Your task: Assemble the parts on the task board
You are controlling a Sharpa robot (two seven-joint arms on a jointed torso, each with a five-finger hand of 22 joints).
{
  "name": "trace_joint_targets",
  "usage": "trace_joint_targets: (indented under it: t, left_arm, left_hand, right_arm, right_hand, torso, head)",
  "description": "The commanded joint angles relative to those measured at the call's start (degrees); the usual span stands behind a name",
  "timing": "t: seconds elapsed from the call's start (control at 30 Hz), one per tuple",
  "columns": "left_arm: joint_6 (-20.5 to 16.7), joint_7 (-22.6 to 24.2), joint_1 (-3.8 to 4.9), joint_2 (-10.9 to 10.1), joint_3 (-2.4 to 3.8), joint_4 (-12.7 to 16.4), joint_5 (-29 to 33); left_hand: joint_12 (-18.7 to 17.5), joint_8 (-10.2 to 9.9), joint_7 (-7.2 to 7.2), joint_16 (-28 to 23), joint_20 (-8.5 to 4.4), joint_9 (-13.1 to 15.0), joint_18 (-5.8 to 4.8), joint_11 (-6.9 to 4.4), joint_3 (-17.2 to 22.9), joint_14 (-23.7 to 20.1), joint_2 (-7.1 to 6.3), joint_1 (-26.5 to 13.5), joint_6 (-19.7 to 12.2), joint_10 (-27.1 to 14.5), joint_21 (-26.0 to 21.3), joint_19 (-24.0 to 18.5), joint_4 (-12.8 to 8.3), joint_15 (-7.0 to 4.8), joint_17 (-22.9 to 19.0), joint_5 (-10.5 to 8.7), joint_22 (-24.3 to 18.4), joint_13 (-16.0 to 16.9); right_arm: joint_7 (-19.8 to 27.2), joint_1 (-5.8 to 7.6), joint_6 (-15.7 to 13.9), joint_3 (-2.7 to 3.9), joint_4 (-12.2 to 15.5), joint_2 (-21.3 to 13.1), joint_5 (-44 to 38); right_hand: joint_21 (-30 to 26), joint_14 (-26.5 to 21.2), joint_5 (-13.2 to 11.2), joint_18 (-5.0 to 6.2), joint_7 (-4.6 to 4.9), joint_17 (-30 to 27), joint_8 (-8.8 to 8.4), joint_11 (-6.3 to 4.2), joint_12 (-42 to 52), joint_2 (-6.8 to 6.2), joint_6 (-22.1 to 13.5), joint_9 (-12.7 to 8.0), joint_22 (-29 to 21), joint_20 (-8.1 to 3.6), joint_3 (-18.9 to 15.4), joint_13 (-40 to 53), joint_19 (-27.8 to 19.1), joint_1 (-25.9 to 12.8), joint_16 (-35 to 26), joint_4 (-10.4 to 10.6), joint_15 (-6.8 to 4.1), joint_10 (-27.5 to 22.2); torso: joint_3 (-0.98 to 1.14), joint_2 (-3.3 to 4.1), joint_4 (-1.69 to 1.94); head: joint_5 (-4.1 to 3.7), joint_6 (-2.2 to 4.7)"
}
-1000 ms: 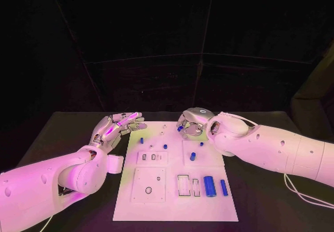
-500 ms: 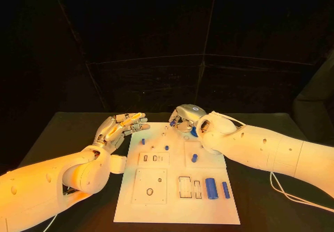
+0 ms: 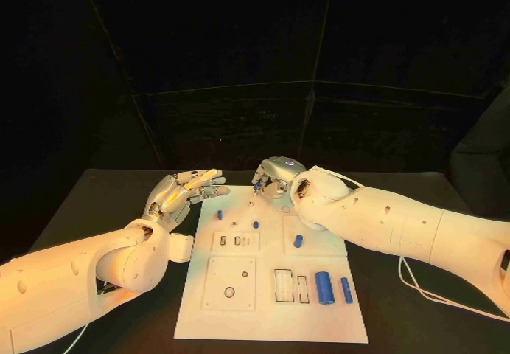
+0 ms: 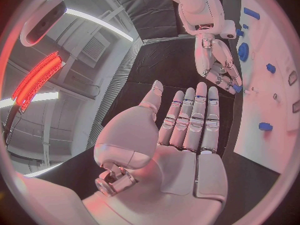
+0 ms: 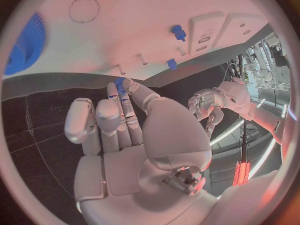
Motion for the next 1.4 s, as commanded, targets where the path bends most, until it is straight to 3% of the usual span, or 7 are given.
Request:
trace_joint_targets:
  t: [0.03,0.37,0.57,0.93,1.07,1.23,1.4]
  left_arm:
    - [0.85,5.55,0.27,0.14,0.06,-0.11,-0.02]
    - [0.81,5.47,0.53,0.25,0.06,-0.26,-0.02]
    - [0.80,5.41,0.62,0.34,0.06,-0.35,-0.02]
    - [0.78,5.30,0.67,0.33,0.06,-0.44,-0.02]
    - [0.95,5.17,0.68,0.36,0.06,-0.45,-0.02]
    - [0.88,4.83,0.69,0.36,0.06,-0.52,-0.02]
    - [0.71,4.35,0.72,0.30,0.05,-0.64,-0.02]
  left_hand:
    - [-0.25,-0.22,0.40,-0.33,-0.18,-0.02,0.38,0.05,0.13,0.40,0.78,0.09,0.27,0.37,-0.11,0.42,-0.25,-0.17,-0.08,0.14,-0.10,-0.04]
    - [-0.25,-0.22,0.40,-0.33,-0.18,-0.02,0.38,0.05,0.13,0.40,0.78,0.09,0.27,0.37,-0.11,0.42,-0.25,-0.17,-0.08,0.14,-0.10,-0.04]
    - [-0.28,-0.25,0.40,-0.38,-0.18,-0.02,0.38,0.05,0.13,0.41,0.77,0.10,0.27,0.37,-0.12,0.42,-0.28,-0.17,-0.08,0.14,-0.11,-0.04]
    - [-0.32,-0.28,0.42,-0.43,-0.18,-0.03,0.38,0.06,0.13,0.41,0.75,0.11,0.26,0.36,-0.14,0.42,-0.31,-0.16,-0.09,0.14,-0.13,-0.05]
    - [-0.40,-0.34,0.44,-0.53,-0.17,-0.04,0.37,0.08,0.12,0.40,0.72,0.11,0.23,0.33,-0.17,0.41,-0.37,-0.15,-0.10,0.13,-0.17,-0.06]
    - [-0.44,-0.37,0.46,-0.57,-0.17,-0.04,0.37,0.10,0.12,0.39,0.71,0.11,0.21,0.31,-0.19,0.40,-0.39,-0.14,-0.10,0.13,-0.19,-0.06]
    - [-0.47,-0.38,0.47,-0.61,-0.17,-0.04,0.36,0.11,0.12,0.38,0.72,0.10,0.20,0.30,-0.20,0.39,-0.39,-0.13,-0.11,0.13,-0.20,-0.06]
  right_arm:
    - [0.00,0.27,2.85,0.05,-0.46,0.45,-0.36]
    - [-0.31,0.42,6.40,0.03,-1.27,1.38,-1.10]
    - [-1.74,0.44,6.14,0.02,-1.65,1.56,-1.78]
    - [-3.45,0.46,5.24,0.02,-1.94,1.90,-2.49]
    - [-3.25,0.46,5.60,0.02,-2.08,1.98,-2.09]
    - [-2.96,0.47,5.86,0.02,-2.09,1.94,-1.57]
    - [-3.03,0.49,4.86,0.02,-1.70,1.47,-1.23]
  right_hand:
    - [0.33,-0.36,-0.27,-1.18,0.26,0.05,0.06,-0.18,-0.03,-0.21,-0.04,0.10,0.06,0.32,0.30,0.03,0.07,-0.14,0.39,-0.10,0.12,-0.15]
    - [0.42,-0.29,-0.27,-1.22,0.27,0.39,0.08,-0.15,-0.01,-0.60,-0.13,0.11,0.22,0.37,0.72,0.04,0.17,-0.70,0.69,0.51,0.16,-0.29]
    - [0.44,-0.31,-0.35,-1.23,0.27,0.37,0.08,-0.14,-0.01,-0.94,-0.21,0.11,0.27,0.40,0.84,0.04,0.19,-1.12,0.75,0.93,0.18,-0.37]
    - [0.39,-0.42,-0.94,-1.20,0.31,0.05,0.00,-0.12,-0.05,-1.89,-0.57,0.08,0.16,0.45,0.99,0.03,0.09,-1.73,0.72,1.67,0.23,-0.68]
    - [0.12,-0.72,-1.14,-1.13,0.69,-0.89,-0.18,0.30,-0.24,-3.09,-1.87,-0.06,-0.33,0.65,0.85,-0.15,-0.28,-2.50,0.28,2.42,0.56,-2.26]
    - [-0.70,-1.26,-0.78,-0.86,1.03,-2.79,-0.15,1.11,-0.08,-6.28,-8.47,-0.14,-1.71,1.38,-1.31,-0.14,-1.21,-3.97,-0.69,4.06,1.24,-6.68]
    - [-0.97,-1.25,-0.57,-0.79,1.32,-2.92,-0.06,1.37,0.07,-7.21,-12.09,-0.03,-2.11,1.62,-4.07,-0.08,-1.30,-3.71,-0.66,5.40,1.45,-8.04]
  torso:
    - [-0.09,0.10,0.15]
    - [-0.16,0.31,0.11]
    - [-0.25,0.37,0.23]
    - [-0.24,0.43,0.09]
    - [-0.31,0.45,0.12]
    - [-0.34,0.43,0.20]
    - [-0.32,0.48,0.20]
  head:
    - [0.03,-0.13]
    - [0.20,-0.42]
    - [0.26,-0.53]
    - [0.63,-0.78]
    - [0.70,-0.84]
    - [0.75,-0.89]
    - [0.91,-0.54]
